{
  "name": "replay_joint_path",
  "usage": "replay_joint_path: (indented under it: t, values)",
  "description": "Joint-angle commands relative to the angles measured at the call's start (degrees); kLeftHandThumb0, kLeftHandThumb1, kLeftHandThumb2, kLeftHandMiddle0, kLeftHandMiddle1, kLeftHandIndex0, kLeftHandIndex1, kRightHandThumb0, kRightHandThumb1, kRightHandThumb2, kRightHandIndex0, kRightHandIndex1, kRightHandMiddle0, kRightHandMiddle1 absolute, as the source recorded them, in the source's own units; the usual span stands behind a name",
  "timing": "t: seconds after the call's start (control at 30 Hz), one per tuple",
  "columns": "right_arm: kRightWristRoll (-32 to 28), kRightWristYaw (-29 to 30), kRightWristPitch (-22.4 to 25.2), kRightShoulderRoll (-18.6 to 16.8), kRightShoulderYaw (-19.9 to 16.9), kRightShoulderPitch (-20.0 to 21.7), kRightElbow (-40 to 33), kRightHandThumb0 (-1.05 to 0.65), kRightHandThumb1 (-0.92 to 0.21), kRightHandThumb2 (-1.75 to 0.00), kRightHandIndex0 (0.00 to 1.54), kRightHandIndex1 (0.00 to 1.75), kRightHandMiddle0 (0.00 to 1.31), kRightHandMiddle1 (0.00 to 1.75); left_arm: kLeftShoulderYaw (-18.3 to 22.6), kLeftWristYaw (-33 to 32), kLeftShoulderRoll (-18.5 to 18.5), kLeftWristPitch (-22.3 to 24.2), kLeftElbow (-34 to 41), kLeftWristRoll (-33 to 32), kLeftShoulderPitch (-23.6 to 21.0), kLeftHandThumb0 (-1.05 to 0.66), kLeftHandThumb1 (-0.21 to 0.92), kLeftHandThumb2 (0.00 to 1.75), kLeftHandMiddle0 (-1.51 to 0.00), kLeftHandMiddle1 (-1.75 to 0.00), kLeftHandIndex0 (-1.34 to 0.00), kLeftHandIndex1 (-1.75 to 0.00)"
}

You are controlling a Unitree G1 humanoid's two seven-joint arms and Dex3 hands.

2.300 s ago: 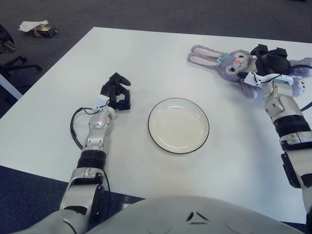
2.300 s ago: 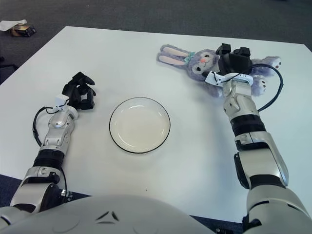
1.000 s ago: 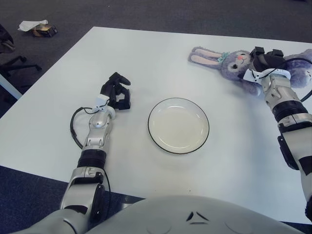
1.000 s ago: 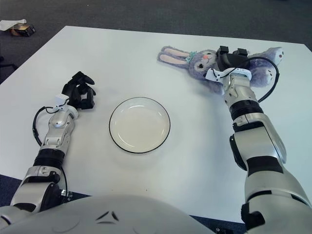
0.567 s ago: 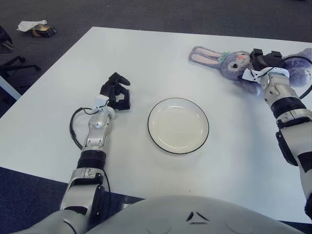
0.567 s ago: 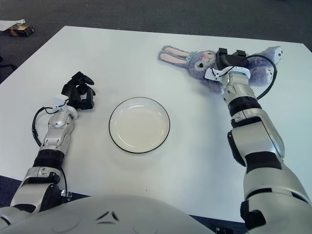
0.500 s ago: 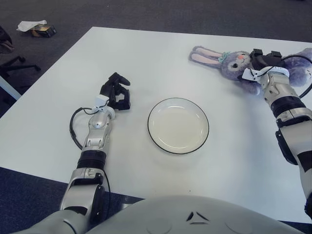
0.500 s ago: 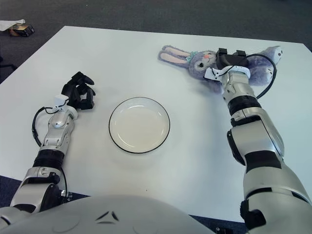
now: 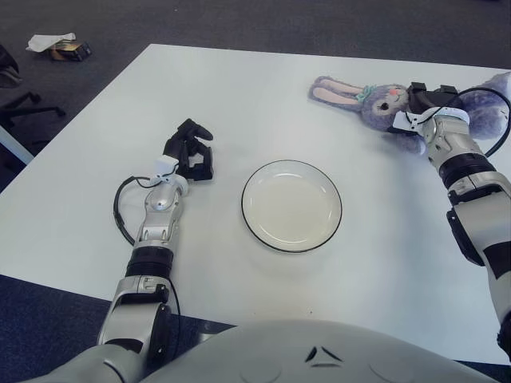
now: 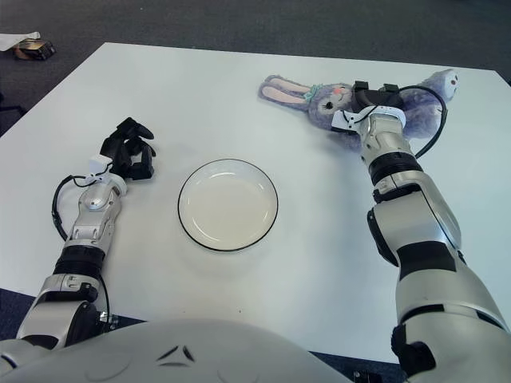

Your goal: Put the doll into the plate.

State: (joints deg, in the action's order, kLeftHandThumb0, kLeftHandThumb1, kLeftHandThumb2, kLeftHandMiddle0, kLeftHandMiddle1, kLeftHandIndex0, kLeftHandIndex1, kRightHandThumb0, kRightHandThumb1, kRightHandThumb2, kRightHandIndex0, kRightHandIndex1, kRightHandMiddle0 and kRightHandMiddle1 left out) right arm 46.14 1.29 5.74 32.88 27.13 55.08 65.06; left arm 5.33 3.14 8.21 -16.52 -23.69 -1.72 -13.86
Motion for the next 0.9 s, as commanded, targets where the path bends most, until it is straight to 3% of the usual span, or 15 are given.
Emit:
replay_joint_path:
  t: [0.0,0.23,0.43,0.7,0.87]
  values:
    - [-0.18,-2.21,-0.04,-1.03,1.35,-1.06,2.33,-1.05,-0.90,-0.30,0.00,0.32,0.00,0.66,-0.72,-0.23,-1.87,0.74,-2.48,0.21,4.27,-0.01,0.28,1.37,-0.53,-1.75,-0.52,-1.75]
    - [0.00,-3.25,-0.30,-1.46,3.06,-0.51,5.55,-1.05,-0.92,-0.45,0.00,0.06,0.00,0.41,-0.67,0.02,-1.82,0.76,-2.60,-0.03,4.33,-0.01,0.28,1.37,-0.53,-1.75,-0.52,-1.75]
    - [0.02,-3.21,-0.38,-1.53,4.01,-0.29,6.27,-1.05,-0.92,-0.54,0.00,0.01,0.00,0.35,-0.57,0.22,-1.83,0.94,-2.53,-0.31,4.36,-0.01,0.27,1.37,-0.53,-1.75,-0.52,-1.75]
    - [0.40,-2.08,0.15,-1.80,5.57,-1.01,6.05,-1.05,-0.92,-0.48,0.00,0.00,0.00,0.37,-0.60,0.36,-1.77,1.02,-2.40,-0.37,4.31,-0.01,0.27,1.38,-0.53,-1.75,-0.52,-1.75]
    - [0.65,-0.95,1.05,-1.97,6.15,-1.30,5.77,-1.05,-0.91,-0.36,0.04,0.03,0.00,0.51,-0.54,0.32,-1.77,0.45,-2.80,-0.32,4.19,-0.01,0.28,1.37,-0.53,-1.75,-0.52,-1.75]
